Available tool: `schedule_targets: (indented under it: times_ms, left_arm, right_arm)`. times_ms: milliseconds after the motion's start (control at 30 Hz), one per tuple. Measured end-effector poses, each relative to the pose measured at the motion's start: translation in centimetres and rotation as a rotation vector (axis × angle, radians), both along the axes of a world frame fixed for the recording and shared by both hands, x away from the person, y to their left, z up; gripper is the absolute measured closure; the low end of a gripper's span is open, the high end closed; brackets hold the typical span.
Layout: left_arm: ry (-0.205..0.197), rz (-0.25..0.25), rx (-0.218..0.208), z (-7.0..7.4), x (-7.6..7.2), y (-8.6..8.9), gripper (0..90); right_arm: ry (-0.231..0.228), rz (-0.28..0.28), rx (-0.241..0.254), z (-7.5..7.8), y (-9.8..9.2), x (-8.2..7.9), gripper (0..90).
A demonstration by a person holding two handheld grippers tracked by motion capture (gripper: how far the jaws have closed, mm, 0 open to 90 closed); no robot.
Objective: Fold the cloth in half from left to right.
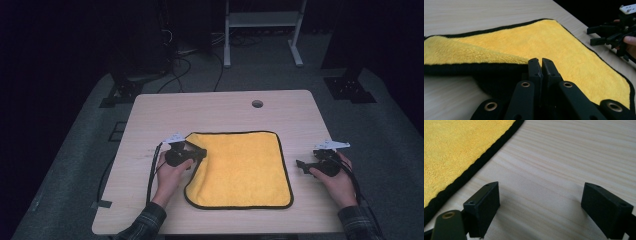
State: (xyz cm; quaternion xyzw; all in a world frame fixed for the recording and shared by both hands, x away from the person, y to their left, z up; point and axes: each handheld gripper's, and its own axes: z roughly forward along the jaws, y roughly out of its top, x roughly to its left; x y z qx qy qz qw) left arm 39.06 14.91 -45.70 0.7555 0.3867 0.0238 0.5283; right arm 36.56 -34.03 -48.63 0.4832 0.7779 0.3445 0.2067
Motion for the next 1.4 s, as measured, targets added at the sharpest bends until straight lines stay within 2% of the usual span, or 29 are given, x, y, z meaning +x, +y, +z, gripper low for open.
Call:
schedule_targets:
  times_ms: [467,867,1400]
  left_arm:
    - [-0.018,-0.085,0.003,0.5,1.1,-4.2,86.2]
    - [-0.021,-0.135,0.008,0.6,1.7,-7.2,86.3]
    - [-0.026,-0.203,-0.014,1.0,2.4,-11.4,86.3]
  right_arm:
    - [0.0,0.0,0.0,0.0,0.0,0.0,14.0]
    - [0.0,0.0,0.0,0.0,0.0,0.0,14.0]
    - [0.0,0.0,0.0,0.0,0.0,0.0,14.0]
